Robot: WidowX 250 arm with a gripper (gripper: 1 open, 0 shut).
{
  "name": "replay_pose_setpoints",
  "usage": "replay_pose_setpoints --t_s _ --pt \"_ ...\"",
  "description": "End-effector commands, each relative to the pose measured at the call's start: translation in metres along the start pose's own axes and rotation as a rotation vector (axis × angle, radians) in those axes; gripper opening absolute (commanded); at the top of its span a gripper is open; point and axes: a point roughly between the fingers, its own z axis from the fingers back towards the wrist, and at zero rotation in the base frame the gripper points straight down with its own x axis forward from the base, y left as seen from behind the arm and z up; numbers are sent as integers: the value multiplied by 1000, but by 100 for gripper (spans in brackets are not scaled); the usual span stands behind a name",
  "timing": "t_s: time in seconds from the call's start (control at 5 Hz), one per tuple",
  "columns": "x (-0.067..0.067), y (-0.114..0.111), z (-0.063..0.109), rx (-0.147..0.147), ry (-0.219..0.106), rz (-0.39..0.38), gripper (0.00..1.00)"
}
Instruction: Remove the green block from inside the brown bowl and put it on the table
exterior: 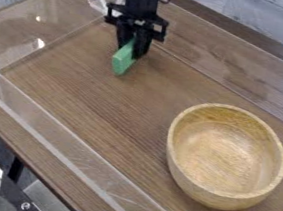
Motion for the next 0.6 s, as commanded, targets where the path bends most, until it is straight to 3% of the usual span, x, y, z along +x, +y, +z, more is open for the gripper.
replay_pose_setpoints --t_s 0.0,0.2,0.4 --pt "7 -6 24 26 -103 38 0" --pt "9 5 23 27 -63 40 0" --pt "13 6 15 45 -49 41 0"
